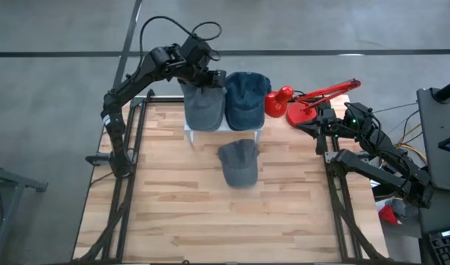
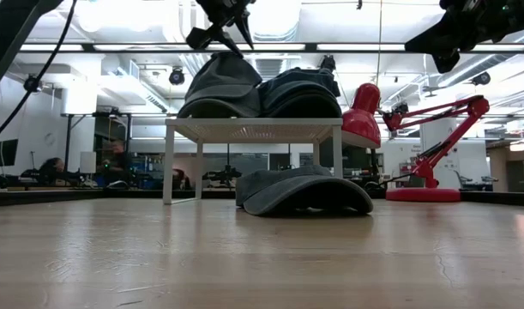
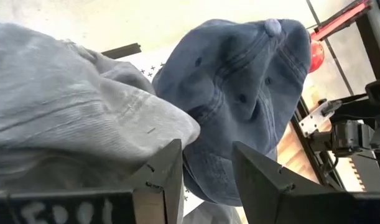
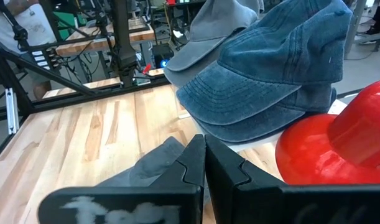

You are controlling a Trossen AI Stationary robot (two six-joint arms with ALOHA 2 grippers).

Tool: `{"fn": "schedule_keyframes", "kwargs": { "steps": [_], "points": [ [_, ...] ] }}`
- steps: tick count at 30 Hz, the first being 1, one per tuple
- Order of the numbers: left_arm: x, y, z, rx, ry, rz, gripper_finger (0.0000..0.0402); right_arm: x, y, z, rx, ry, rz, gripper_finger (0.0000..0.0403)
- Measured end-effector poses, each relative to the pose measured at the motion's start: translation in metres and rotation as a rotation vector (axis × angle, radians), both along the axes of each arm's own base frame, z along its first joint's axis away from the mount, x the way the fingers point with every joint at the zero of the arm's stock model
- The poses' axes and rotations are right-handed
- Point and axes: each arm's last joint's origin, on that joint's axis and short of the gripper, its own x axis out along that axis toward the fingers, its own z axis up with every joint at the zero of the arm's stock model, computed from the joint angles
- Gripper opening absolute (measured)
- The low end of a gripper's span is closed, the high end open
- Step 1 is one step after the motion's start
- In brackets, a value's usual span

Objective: Pick & Place hat
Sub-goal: Stack the bottom light gray cap on the top of the other light gray cap on the shelf

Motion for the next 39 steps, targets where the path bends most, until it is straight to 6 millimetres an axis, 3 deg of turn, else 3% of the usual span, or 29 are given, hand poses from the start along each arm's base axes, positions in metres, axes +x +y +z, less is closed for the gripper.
{"fn": "schedule_keyframes", "kwargs": {
  "steps": [6, 13, 17, 23, 26, 30, 39],
  "points": [
    [-0.001, -0.001, 0.005, 0.021, -0.021, -0.008, 0.0131, 0.000, 0.000, 0.000, 0.019, -0.004, -0.004, 0.0008],
    [-0.013, -0.012, 0.031, 0.090, -0.114, -0.028, 0.0131, 0.000, 0.000, 0.000, 0.019, -0.004, -0.004, 0.0008],
    [-0.037, -0.028, 0.045, 0.132, -0.073, 0.031, 0.0130, 0.000, 0.000, 0.000, 0.020, -0.004, -0.004, 0.0008],
    [-0.076, -0.044, 0.049, 0.195, 0.107, 0.258, 0.0121, 0.000, 0.000, 0.000, 0.020, -0.004, -0.004, 0.0008],
    [-0.085, -0.047, 0.046, 0.192, 0.192, 0.318, 0.0118, 0.000, 0.000, 0.000, 0.020, -0.004, -0.004, 0.0008],
    [-0.081, -0.041, 0.036, 0.216, 0.259, 0.369, 0.0117, 0.000, 0.000, 0.000, 0.020, -0.004, -0.004, 0.0008],
    [-0.081, -0.007, -0.003, 0.147, 0.423, 0.499, 0.0116, 0.000, 0.000, 0.000, 0.024, -0.005, -0.005, 0.0008]
  ]
}}
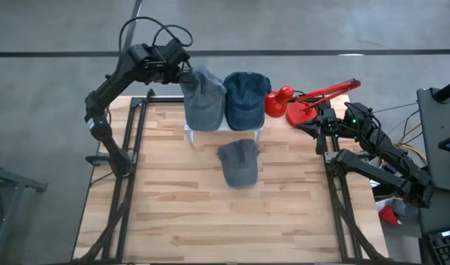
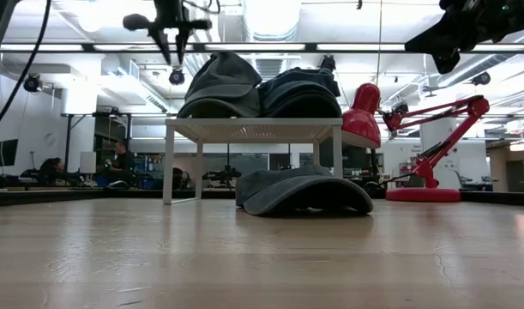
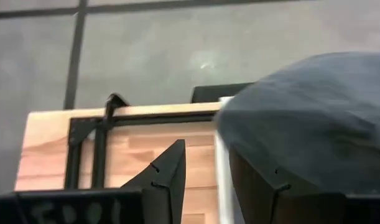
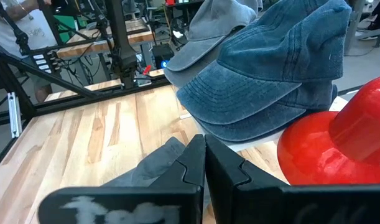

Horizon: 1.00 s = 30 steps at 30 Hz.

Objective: Pick & Place hat
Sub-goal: Stack the bottom light gray cap on the top of the other light gray cap on the shelf

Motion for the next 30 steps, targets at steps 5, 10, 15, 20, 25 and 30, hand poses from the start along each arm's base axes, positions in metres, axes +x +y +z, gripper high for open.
{"fn": "schedule_keyframes", "kwargs": {
  "steps": [5, 10, 15, 20, 25, 30],
  "points": [
    [0.001, 0.015, -0.021, -0.085, -0.001, 0.019, 0.0117, 0.000, 0.000, 0.000, 0.000, 0.000, 0.000, 0.0008],
    [0.013, 0.025, -0.037, -0.114, -0.066, -0.036, 0.0115, 0.000, 0.000, 0.000, 0.000, 0.001, 0.000, 0.0008],
    [0.025, 0.031, -0.044, -0.120, -0.156, -0.111, 0.0115, 0.000, 0.000, 0.000, -0.003, 0.001, 0.000, 0.0008],
    [0.031, 0.034, -0.049, -0.142, -0.216, -0.146, 0.0114, 0.000, 0.000, 0.000, -0.004, 0.001, 0.001, 0.0008],
    [0.040, 0.032, -0.046, -0.120, -0.292, -0.178, 0.0114, 0.000, 0.000, 0.000, -0.008, 0.002, 0.002, 0.0008],
    [0.047, 0.033, -0.042, -0.098, -0.363, -0.214, 0.0114, 0.000, 0.000, 0.000, -0.011, 0.003, 0.002, 0.0008]
  ]
}}
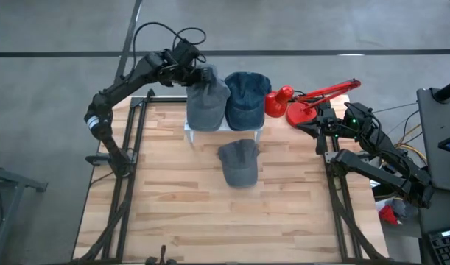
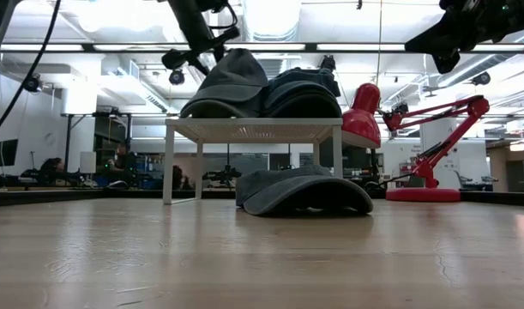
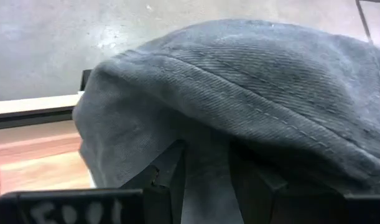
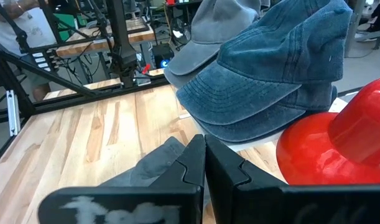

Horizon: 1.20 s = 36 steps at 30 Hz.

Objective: Pick & Place hat
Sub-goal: Stack the bottom light gray cap on the top of the other light gray cap on the shelf

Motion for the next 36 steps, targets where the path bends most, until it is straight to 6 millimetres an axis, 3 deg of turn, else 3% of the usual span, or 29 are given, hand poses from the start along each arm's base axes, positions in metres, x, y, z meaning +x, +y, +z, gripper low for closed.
{"fn": "schedule_keyframes", "kwargs": {
  "steps": [18, 26, 36],
  "points": [
    [0.012, -0.009, -0.005, -0.024, -0.013, -0.024, 0.0114, 0.000, 0.000, 0.000, 0.004, -0.001, -0.001, 0.0008],
    [0.009, -0.013, 0.010, -0.005, -0.044, -0.062, 0.0114, 0.000, 0.000, 0.000, 0.004, -0.001, 0.000, 0.0008],
    [0.003, -0.019, 0.013, -0.049, -0.017, -0.060, 0.0114, 0.000, 0.000, 0.000, 0.003, -0.001, -0.001, 0.0008]
  ]
}}
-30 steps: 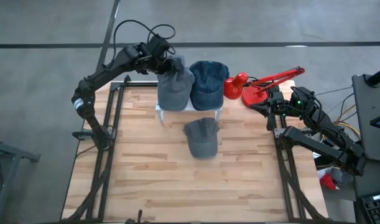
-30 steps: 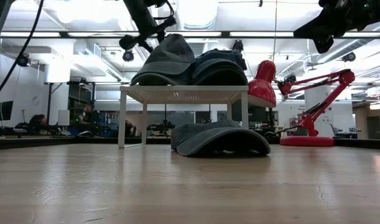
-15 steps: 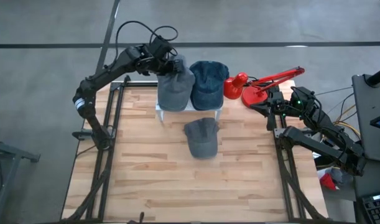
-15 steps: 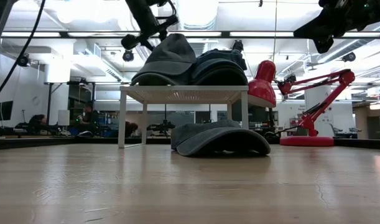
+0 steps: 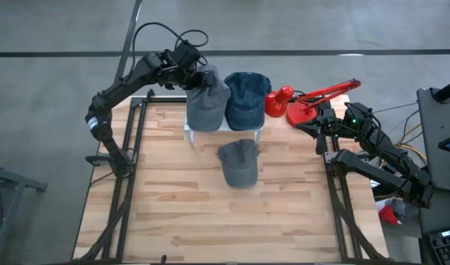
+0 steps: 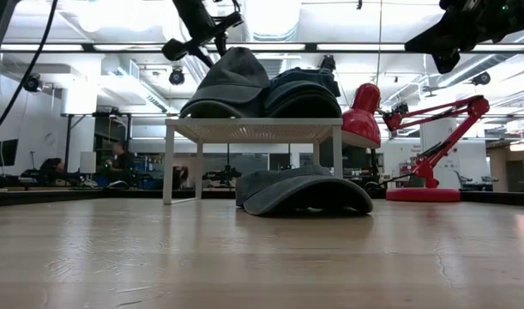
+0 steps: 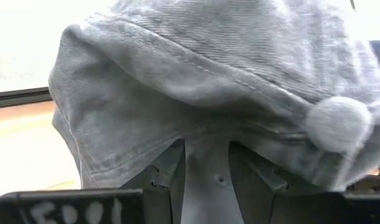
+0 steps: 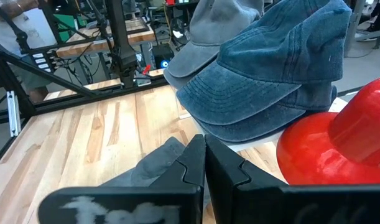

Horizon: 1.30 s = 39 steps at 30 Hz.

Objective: Pick & Place hat
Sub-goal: Stack the bottom light gray cap on the top of the other light gray cap on the shelf

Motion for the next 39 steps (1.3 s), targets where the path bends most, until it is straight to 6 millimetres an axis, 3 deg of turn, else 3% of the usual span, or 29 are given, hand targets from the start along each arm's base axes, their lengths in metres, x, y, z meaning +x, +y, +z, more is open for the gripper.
{"fn": "schedule_keyframes", "kwargs": {
  "steps": [13, 19, 26, 32, 39],
  "points": [
    [-0.021, -0.013, 0.023, 0.068, -0.048, 0.032, 0.0114, 0.000, 0.000, 0.000, 0.000, 0.000, 0.000, 0.0008],
    [-0.033, -0.030, 0.038, 0.117, -0.084, 0.024, 0.0114, 0.000, 0.000, 0.000, -0.001, 0.000, 0.000, 0.0008],
    [-0.017, -0.048, 0.044, 0.235, -0.093, -0.103, 0.0114, 0.000, 0.000, 0.000, -0.001, 0.000, 0.000, 0.0008],
    [0.004, -0.034, 0.036, 0.373, -0.027, -0.132, 0.0114, 0.000, 0.000, 0.000, 0.004, -0.001, -0.001, 0.0008],
    [0.017, -0.008, 0.015, 0.326, 0.031, -0.127, 0.0114, 0.000, 0.000, 0.000, 0.006, -0.001, -0.001, 0.0008]
  ]
}}
